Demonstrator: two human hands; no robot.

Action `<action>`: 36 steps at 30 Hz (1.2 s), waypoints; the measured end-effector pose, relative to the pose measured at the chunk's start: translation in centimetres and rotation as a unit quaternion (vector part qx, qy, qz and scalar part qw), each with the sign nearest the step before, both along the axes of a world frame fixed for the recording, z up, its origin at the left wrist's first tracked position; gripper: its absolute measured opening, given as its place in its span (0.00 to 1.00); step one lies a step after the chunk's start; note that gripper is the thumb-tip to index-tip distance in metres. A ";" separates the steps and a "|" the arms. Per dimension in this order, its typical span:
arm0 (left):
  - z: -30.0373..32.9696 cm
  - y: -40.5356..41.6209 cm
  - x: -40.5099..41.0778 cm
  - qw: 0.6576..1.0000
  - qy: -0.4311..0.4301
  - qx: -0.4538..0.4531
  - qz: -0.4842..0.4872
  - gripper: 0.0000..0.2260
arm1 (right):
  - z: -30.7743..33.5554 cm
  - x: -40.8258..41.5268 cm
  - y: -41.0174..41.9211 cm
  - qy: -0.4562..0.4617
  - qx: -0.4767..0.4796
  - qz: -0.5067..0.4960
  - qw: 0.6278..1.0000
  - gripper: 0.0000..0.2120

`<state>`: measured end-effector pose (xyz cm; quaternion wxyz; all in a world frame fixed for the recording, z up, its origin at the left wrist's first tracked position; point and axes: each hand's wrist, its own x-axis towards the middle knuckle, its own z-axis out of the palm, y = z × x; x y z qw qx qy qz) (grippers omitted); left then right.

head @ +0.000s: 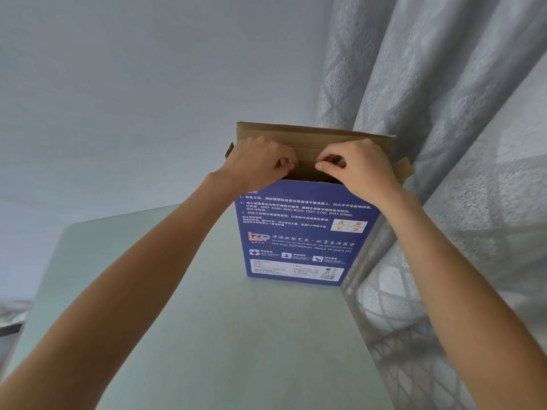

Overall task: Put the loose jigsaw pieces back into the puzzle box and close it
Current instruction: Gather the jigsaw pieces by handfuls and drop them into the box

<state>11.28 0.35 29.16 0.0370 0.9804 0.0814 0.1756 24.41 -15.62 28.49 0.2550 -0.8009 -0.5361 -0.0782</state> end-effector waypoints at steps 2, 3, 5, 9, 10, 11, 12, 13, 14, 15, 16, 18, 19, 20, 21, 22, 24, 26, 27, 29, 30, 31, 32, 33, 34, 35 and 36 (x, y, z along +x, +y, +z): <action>-0.6 -0.2 -0.4 0.999 -0.051 -0.001 -0.001 0.08 | 0.0 -0.3 0.1 -0.021 0.005 -0.010 1.000 0.08; -0.9 -0.3 -0.7 0.995 -0.102 0.007 -0.003 0.08 | 0.0 -0.7 0.0 -0.033 0.027 -0.010 0.999 0.07; -1.7 -0.6 -1.5 0.976 -0.215 0.042 -0.002 0.08 | -0.1 -1.9 -0.2 -0.074 0.105 0.003 0.992 0.07; -3.9 -3.0 -4.4 0.945 -0.322 0.051 -0.010 0.06 | -2.5 -6.3 -1.6 -0.143 0.198 0.031 0.969 0.08; -4.8 -3.7 -5.4 0.946 -0.322 0.023 -0.009 0.05 | -3.8 -7.7 -1.9 -0.144 0.198 0.039 0.969 0.08; -6.3 -4.6 -7.3 0.950 -0.314 -0.009 0.006 0.05 | -5.7 -9.6 -2.3 -0.133 0.187 0.053 0.972 0.08; -7.6 -5.3 -8.6 0.953 -0.300 -0.042 0.022 0.04 | -7.3 -10.8 -2.6 -0.118 0.168 0.058 0.977 0.07; -9.3 -6.2 -10.8 0.956 -0.279 -0.081 0.051 0.05 | -9.3 -12.8 -3.0 -0.093 0.143 0.068 0.983 0.07; -10.7 -6.9 -12.6 0.957 -0.251 -0.123 0.080 0.06 | -11.1 -14.2 -3.4 -0.067 0.119 0.076 0.988 0.07; -12.6 -7.8 -15.4 0.955 -0.213 -0.166 0.122 0.07 | -13.3 -16.4 -4.0 -0.030 0.082 0.094 0.992 0.07; -14.1 -8.5 -17.6 0.948 -0.182 -0.208 0.162 0.08 | -15.0 -18.1 -4.5 0.010 0.046 0.108 0.993 0.08; -17.2 -9.8 -22.5 0.920 -0.116 -0.283 0.244 0.08 | -18.3 -21.5 -5.7 0.085 -0.039 0.129 0.987 0.09; -18.7 -10.4 -24.9 0.904 -0.085 -0.312 0.279 0.08 | -19.9 -23.1 -6.1 0.119 -0.081 0.140 0.980 0.10; -20.2 -10.9 -27.1 0.892 -0.053 -0.333 0.303 0.08 | -21.2 -24.5 -6.6 0.152 -0.124 0.147 0.970 0.11; -21.5 -11.5 -29.2 0.881 -0.019 -0.347 0.322 0.09 | -22.5 -25.7 -7.0 0.183 -0.163 0.152 0.957 0.11; -22.9 -12.3 -31.5 0.869 0.016 -0.359 0.341 0.10 | -23.7 -27.0 -7.4 0.208 -0.203 0.160 0.943 0.12; -25.5 -14.0 -35.7 0.838 0.086 -0.380 0.382 0.14 | -25.9 -29.5 -8.2 0.228 -0.282 0.185 0.913 0.14; -27.7 -15.9 -38.8 0.818 0.138 -0.385 0.405 0.19 | -27.6 -31.7 -9.1 0.232 -0.349 0.207 0.884 0.16; -28.5 -16.7 -39.9 0.814 0.152 -0.387 0.406 0.22 | -28.1 -32.6 -9.4 0.231 -0.375 0.215 0.872 0.17; -29.9 -17.9 -41.8 0.809 0.173 -0.393 0.401 0.27 | -29.1 -35.0 -9.8 0.222 -0.415 0.225 0.853 0.24; -30.6 -18.3 -42.7 0.812 0.188 -0.393 0.389 0.29 | -29.6 -36.4 -10.2 0.215 -0.433 0.221 0.847 0.29; -31.1 -18.6 -43.2 0.820 0.206 -0.385 0.370 0.31 | -29.9 -37.5 -10.4 0.199 -0.447 0.212 0.846 0.34; -31.4 -18.7 -43.5 0.831 0.226 -0.372 0.346 0.32 | -30.3 -38.5 -10.8 0.176 -0.454 0.206 0.849 0.39; -31.7 -18.8 -43.7 0.842 0.249 -0.357 0.319 0.34 | -30.7 -39.4 -11.0 0.150 -0.456 0.202 0.854 0.43; -32.0 -18.8 -44.0 0.852 0.267 -0.342 0.293 0.35 | -31.0 -40.4 -11.3 0.127 -0.455 0.197 0.859 0.46; -32.3 -18.8 -44.2 0.859 0.280 -0.331 0.274 0.37 | -31.4 -41.0 -11.4 0.112 -0.449 0.193 0.865 0.48; -32.4 -18.7 -44.5 0.862 0.282 -0.328 0.263 0.39 | -31.6 -41.5 -11.4 0.102 -0.443 0.189 0.870 0.49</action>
